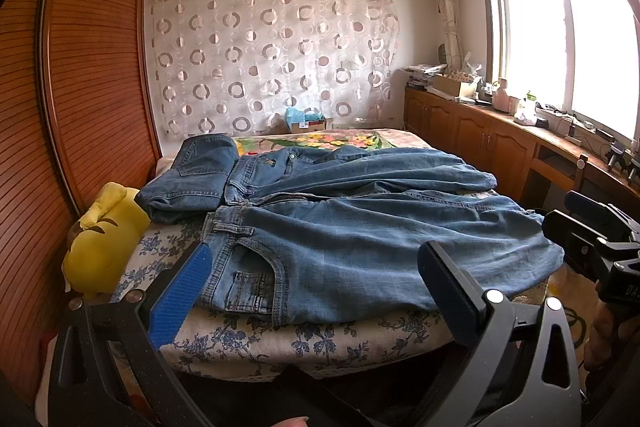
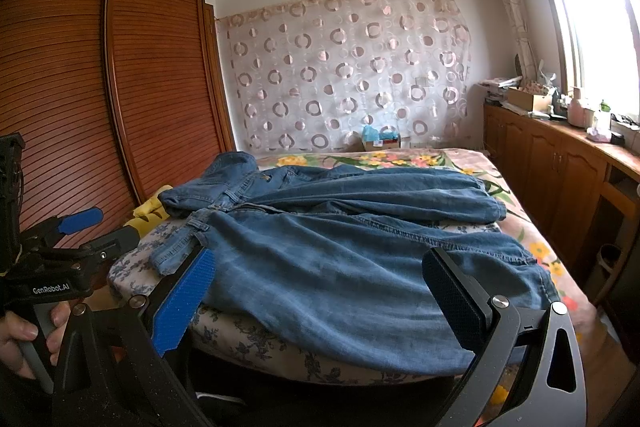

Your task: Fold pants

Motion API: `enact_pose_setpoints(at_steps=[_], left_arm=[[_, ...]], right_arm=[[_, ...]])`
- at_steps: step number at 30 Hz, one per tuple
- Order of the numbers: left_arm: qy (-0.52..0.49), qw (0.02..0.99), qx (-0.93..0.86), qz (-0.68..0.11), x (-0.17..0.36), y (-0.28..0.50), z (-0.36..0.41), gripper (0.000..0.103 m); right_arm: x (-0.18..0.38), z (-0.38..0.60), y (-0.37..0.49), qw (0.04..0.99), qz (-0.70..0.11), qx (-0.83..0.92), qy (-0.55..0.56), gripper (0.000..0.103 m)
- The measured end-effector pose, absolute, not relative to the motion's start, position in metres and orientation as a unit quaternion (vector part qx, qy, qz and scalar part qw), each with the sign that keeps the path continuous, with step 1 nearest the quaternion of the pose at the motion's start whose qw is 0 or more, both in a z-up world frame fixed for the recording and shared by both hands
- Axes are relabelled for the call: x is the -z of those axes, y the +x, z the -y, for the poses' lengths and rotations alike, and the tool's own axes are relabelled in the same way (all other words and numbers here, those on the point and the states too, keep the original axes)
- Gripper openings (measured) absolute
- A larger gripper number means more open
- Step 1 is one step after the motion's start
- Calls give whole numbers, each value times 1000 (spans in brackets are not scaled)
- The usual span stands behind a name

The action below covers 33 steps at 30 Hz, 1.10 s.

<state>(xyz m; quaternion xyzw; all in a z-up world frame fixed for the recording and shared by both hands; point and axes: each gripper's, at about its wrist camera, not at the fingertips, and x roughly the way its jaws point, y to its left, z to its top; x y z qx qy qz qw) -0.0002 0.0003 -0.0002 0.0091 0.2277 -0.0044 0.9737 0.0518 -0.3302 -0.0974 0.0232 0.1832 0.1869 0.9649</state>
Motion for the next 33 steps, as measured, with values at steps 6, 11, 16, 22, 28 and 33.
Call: enact_pose_setpoints(at_steps=[6,11,16,22,28,33], left_arm=[[9,974,4,-227,0,0,0,103],[9,974,4,-228,0,0,-1,103],[9,974,4,-227,0,0,0,103],[9,974,4,-227,0,-1,0,103],[9,974,5,-227,0,0,0,103],[7,973,7,-232,0,-6,17,103]], right_arm=[[97,330,52,965,-184,-187,23,103],[97,330,52,965,-183,-187,22,103],[97,329,52,965,-183,-187,22,103],[97,329,52,965,-183,-188,22,103],[98,329,52,965,-182,-188,22,103],[100,328,53,964,-186,-187,22,103]])
